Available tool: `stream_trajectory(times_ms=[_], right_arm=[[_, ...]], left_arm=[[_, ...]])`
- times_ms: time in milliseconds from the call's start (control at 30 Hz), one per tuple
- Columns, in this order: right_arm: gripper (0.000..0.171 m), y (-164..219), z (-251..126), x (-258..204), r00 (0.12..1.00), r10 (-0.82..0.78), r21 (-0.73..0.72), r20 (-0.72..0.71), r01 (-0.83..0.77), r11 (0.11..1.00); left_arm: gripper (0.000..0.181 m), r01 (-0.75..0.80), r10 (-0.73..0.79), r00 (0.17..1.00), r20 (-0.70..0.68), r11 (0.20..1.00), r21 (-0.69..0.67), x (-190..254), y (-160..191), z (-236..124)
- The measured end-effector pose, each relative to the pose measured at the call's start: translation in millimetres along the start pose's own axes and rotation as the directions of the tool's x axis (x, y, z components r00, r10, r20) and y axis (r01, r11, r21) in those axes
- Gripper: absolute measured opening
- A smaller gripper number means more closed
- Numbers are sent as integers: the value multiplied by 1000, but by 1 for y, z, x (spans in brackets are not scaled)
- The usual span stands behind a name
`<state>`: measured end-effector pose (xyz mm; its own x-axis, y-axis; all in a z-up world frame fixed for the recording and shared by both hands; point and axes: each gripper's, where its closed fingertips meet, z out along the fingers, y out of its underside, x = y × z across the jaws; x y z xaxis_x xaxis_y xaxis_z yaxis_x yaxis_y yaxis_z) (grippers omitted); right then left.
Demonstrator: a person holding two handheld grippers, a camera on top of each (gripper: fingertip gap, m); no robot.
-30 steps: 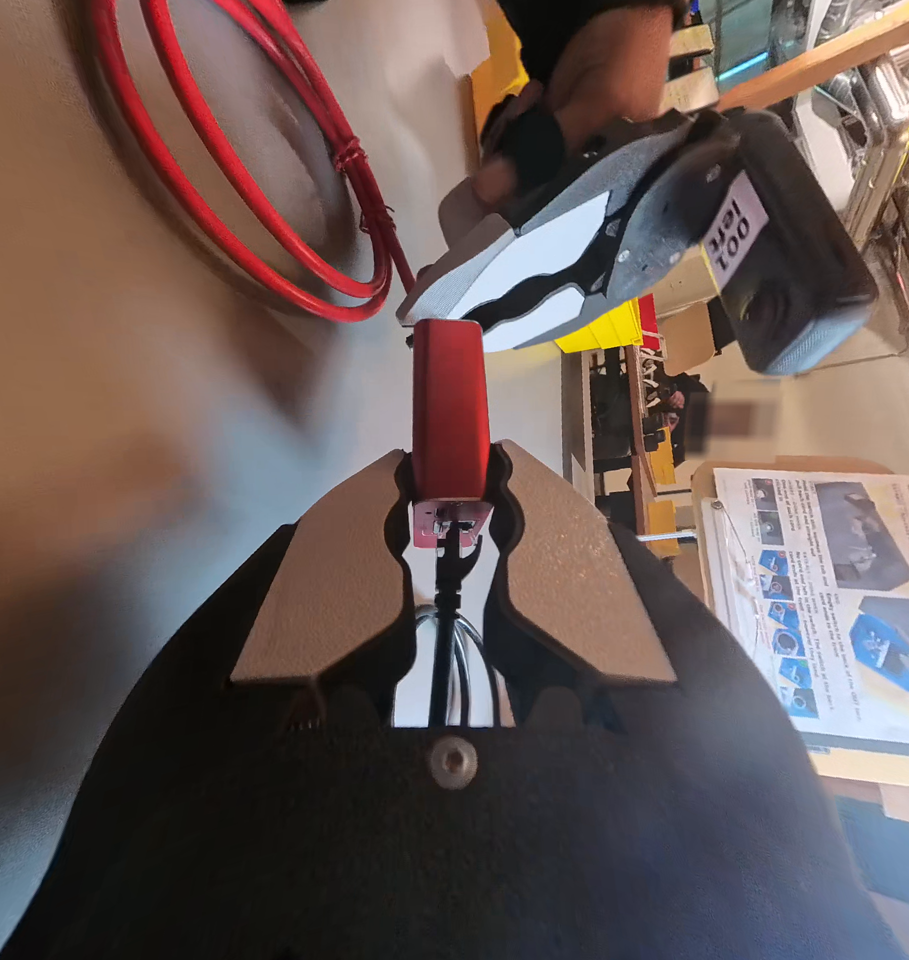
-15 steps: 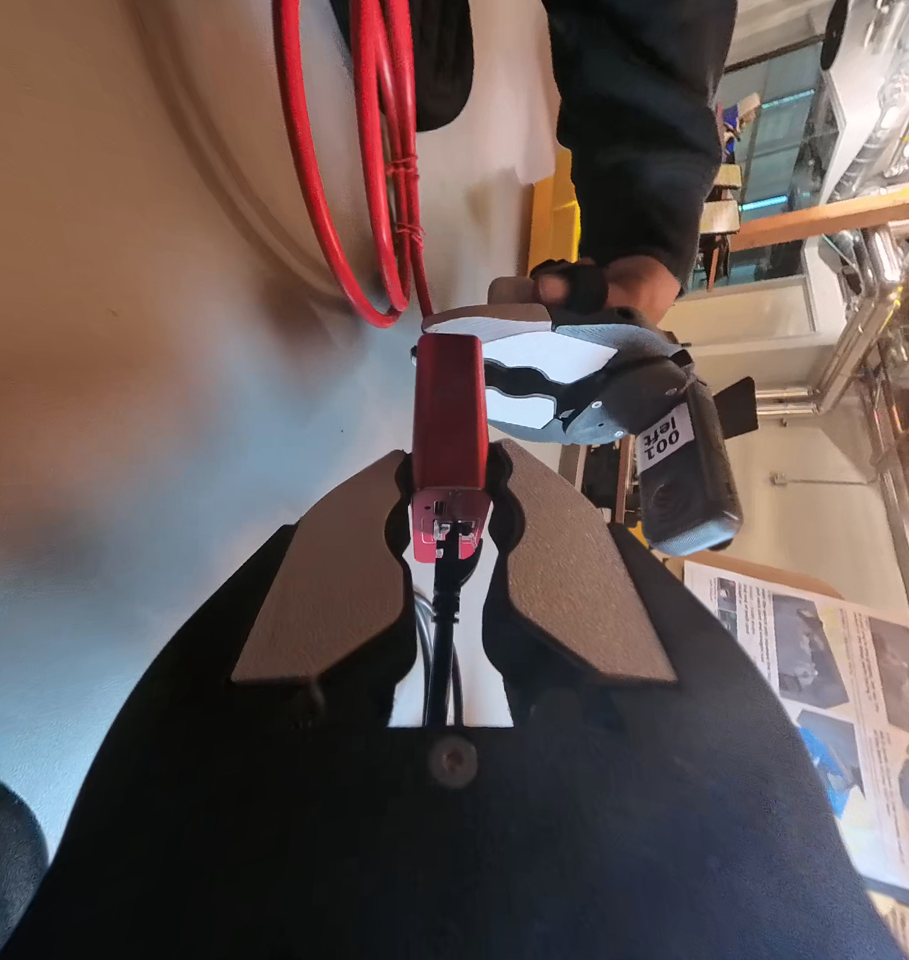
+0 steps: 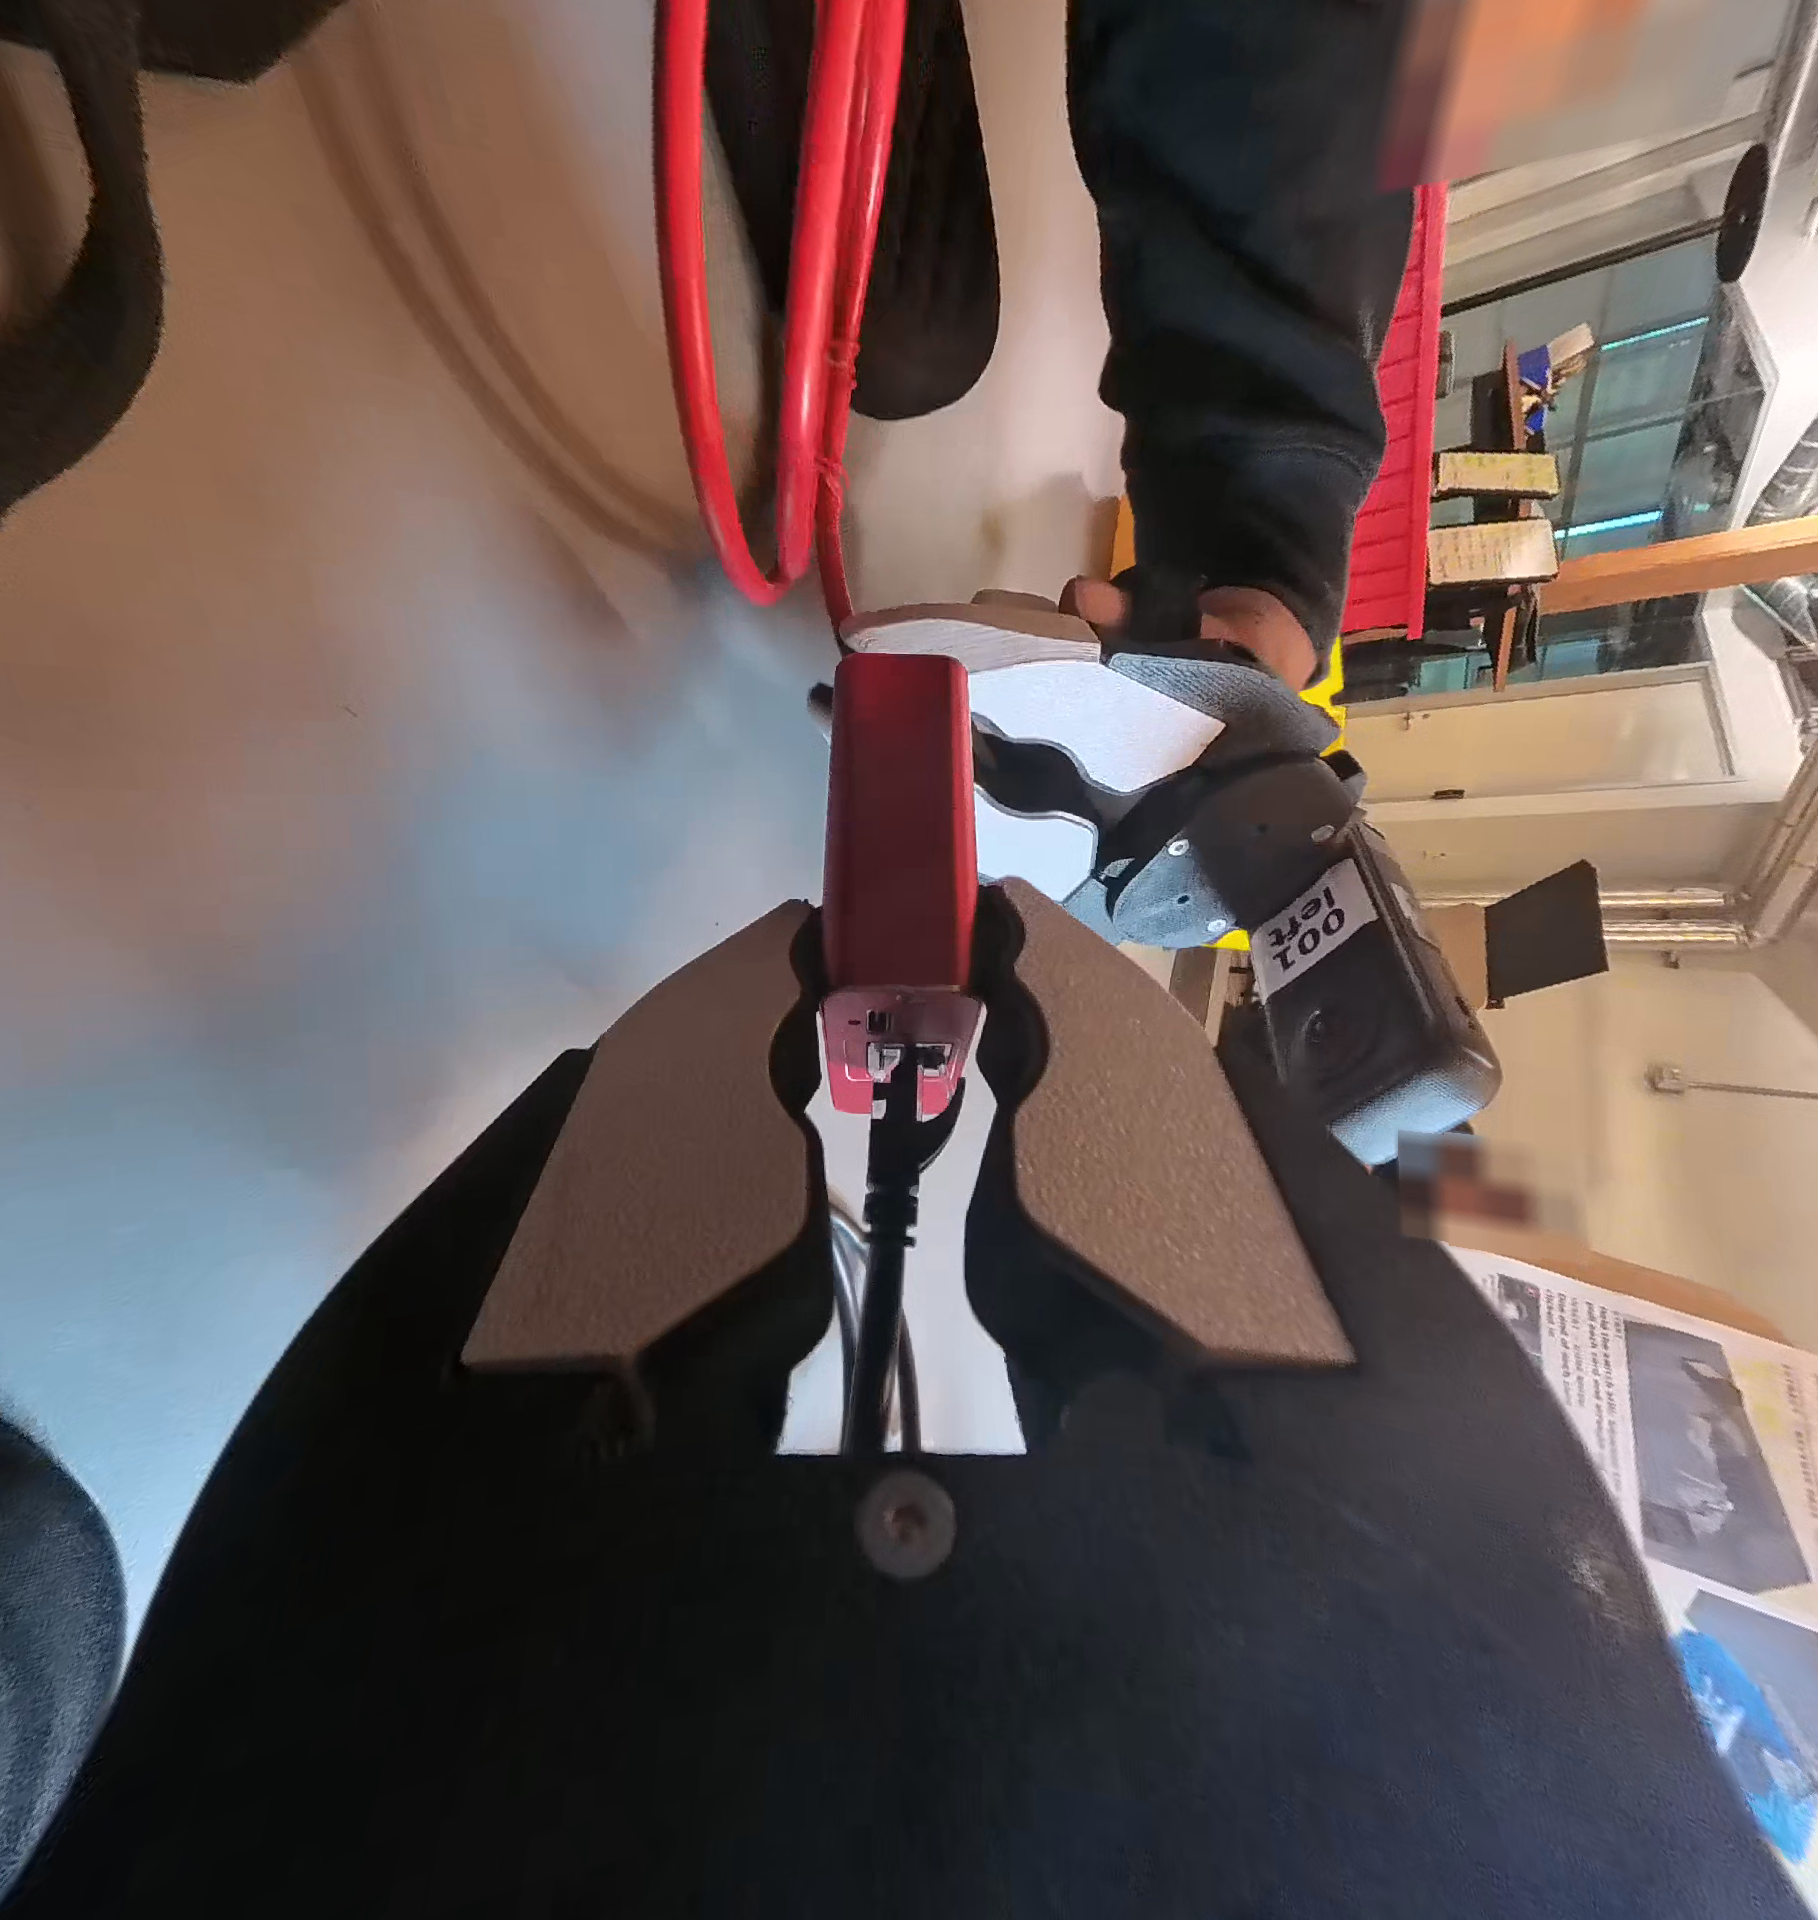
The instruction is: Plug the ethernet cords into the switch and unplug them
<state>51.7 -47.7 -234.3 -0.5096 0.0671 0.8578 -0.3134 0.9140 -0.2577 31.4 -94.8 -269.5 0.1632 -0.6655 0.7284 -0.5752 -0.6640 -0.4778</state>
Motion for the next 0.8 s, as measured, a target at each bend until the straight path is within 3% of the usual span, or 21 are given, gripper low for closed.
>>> stream_trajectory(times_ms=[33, 200, 333, 500, 800], right_arm=[[27, -1, 0, -1, 1000, -5, -2, 10, 5, 1000], [27, 1, -7, 3, 999, -24, 0, 37, 24, 1000], [27, 3, -6, 5, 992, -88, -35, 93, 91, 995], [28, 24, -13, 15, 998, -34, -111, 46, 39, 993], [29, 35, -11, 24, 992, -124, -206, -26, 116, 972]], left_arm=[[11, -12, 12, 1000, 21, 1000, -4, -2, 0, 0], [11, -124, 129, 976, 176, 991, -43, -2, -9, -3], [11, -99, 124, 959, 256, 989, -110, -8, -8, -10], [12, -99, 89, 934, 347, 995, 11, -7, -24, -28], [12, -138, 105, 900, 424, 989, 48, -1, -36, -43]])
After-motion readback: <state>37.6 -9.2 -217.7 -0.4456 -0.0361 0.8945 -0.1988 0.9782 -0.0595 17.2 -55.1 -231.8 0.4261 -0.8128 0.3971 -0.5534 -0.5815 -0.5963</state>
